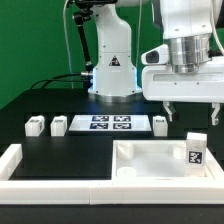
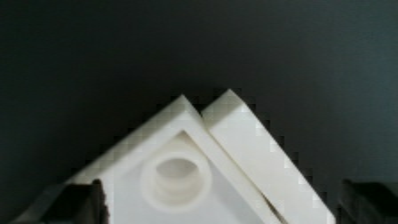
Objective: Assemble square table
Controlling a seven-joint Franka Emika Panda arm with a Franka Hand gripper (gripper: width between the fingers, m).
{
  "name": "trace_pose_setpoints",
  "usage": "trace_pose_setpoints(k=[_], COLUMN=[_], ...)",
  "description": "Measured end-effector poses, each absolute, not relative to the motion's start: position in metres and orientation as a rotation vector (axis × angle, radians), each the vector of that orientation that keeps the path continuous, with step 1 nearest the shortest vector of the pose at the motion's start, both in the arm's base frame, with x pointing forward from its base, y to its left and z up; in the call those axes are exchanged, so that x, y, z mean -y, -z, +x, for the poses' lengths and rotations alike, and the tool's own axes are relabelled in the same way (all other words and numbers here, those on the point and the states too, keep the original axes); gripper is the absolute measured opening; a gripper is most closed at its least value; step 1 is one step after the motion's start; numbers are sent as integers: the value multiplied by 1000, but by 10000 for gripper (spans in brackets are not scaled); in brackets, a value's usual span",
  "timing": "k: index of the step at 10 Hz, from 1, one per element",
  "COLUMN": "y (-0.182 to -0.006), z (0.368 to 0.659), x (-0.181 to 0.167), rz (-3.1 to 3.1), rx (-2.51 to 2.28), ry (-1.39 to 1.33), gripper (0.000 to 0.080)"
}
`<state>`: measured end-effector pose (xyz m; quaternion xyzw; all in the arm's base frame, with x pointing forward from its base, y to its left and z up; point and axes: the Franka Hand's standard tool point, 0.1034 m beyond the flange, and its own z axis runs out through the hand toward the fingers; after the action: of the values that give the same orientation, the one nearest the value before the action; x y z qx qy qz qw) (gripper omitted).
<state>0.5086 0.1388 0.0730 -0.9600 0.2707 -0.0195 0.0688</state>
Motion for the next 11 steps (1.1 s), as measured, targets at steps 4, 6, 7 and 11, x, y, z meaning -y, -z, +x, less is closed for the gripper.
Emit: trace_pose_setpoints(k=[4,6,7,11], y=[-70,-58,-54,-43], z=[506,474,457,432], x=[-137,-125,-120,-113], rz=[-2985,-3032,-3058,-3081], rx=[-413,-206,-32,365], ry=[80,23,-2,4], gripper=[649,649,649,649])
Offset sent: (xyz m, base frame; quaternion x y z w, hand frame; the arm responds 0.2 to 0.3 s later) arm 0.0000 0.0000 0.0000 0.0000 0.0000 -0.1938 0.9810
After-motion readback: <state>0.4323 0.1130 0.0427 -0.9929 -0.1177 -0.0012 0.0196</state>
